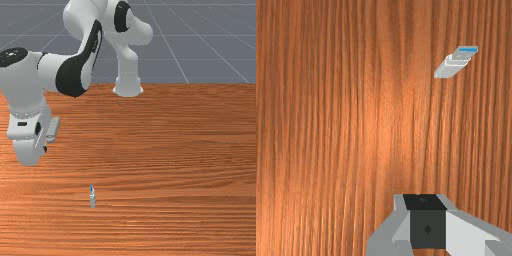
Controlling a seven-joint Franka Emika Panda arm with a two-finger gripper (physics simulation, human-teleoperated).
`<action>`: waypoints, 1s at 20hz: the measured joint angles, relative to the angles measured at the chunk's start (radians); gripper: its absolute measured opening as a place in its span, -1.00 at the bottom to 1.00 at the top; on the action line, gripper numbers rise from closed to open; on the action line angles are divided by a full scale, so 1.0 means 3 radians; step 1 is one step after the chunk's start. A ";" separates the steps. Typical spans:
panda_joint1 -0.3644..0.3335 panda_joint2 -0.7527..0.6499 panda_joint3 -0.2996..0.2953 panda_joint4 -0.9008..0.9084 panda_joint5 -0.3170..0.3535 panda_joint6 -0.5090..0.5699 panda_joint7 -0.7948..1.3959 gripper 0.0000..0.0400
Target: Rotate the USB body for 90 degree with plug right ward
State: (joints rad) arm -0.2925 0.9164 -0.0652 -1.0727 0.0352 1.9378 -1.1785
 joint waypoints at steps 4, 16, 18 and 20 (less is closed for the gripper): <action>-0.0091 0.0335 -0.0023 0.0431 -0.0012 -0.0173 -0.0064 -1.00; 0.0011 0.1097 -0.0064 0.0880 0.0064 -0.0083 0.0534 -1.00; 0.0144 0.0900 -0.0051 0.0519 0.0067 0.0078 0.0638 -1.00; 0.0270 0.0755 -0.0040 0.0255 0.0079 0.0197 0.0781 -1.00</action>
State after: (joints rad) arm -0.2115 1.1431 -0.0772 -0.9963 0.0587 1.9970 -0.9441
